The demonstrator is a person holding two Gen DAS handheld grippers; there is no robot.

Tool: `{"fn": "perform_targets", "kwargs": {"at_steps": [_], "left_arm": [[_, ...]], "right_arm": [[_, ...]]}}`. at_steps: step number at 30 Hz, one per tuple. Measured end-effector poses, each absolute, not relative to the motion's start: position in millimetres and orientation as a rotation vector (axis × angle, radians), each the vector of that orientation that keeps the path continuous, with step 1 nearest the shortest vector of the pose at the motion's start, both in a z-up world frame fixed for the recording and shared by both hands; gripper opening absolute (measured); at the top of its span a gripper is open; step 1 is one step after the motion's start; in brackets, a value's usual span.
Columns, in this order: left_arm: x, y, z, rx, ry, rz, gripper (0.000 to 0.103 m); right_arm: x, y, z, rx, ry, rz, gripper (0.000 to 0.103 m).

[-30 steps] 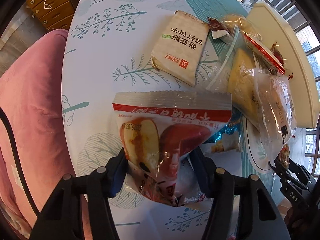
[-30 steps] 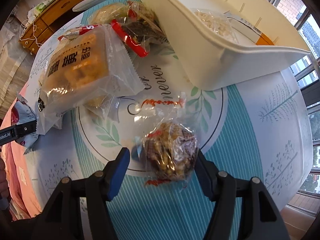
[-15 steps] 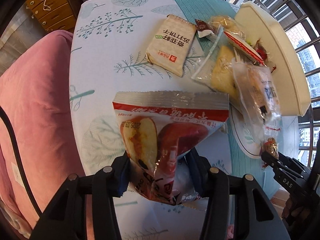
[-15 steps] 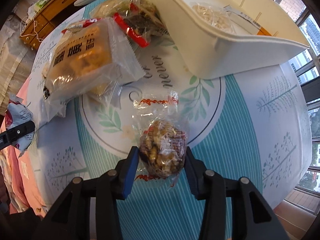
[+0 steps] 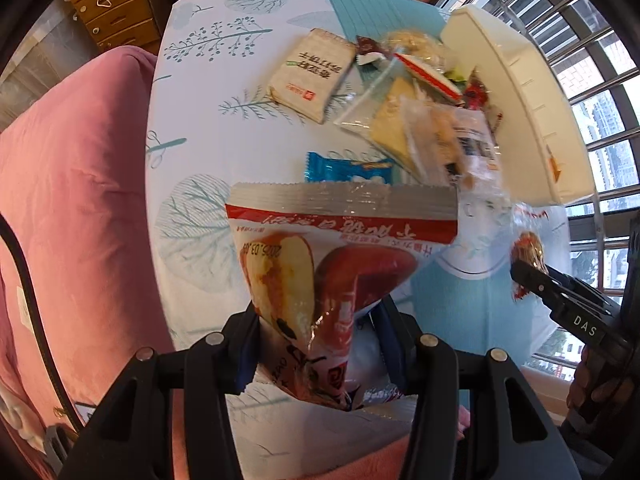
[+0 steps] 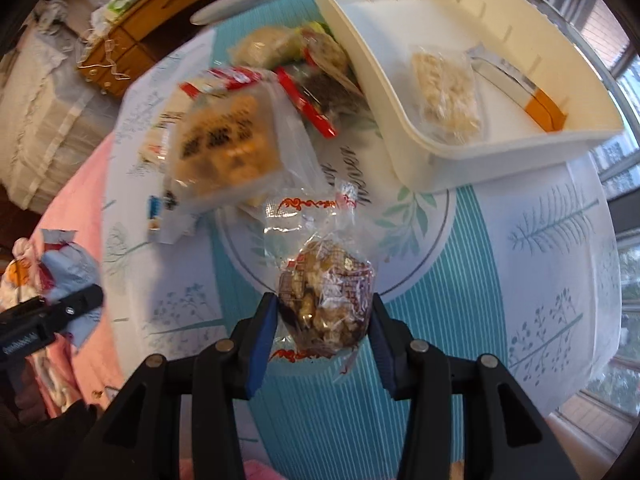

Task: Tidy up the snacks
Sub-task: 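Lower both bags into the white basket and open both tools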

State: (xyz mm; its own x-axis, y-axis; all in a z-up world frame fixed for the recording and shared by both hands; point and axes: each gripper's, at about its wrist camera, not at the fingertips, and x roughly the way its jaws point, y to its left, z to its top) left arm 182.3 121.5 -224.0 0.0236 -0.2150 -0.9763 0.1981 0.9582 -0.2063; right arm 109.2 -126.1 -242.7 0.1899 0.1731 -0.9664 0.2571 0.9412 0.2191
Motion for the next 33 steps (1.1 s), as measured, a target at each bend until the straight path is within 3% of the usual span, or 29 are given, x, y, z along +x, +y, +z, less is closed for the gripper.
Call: {"fn": "perform_targets", "kwargs": {"at_steps": [22, 33], "left_arm": [[171.9, -23.4, -125.2, 0.006, 1.385, -0.261, 0.050], [200.3, -115.7, -100.7, 0.024, 1.319, -0.302, 0.051]], "right_arm": [[107.2, -226.2, -131.7, 0.230, 1.220, 0.211, 0.045], [115.9, -295.5, -111.7, 0.211, 1.139, 0.185, 0.046]]}}
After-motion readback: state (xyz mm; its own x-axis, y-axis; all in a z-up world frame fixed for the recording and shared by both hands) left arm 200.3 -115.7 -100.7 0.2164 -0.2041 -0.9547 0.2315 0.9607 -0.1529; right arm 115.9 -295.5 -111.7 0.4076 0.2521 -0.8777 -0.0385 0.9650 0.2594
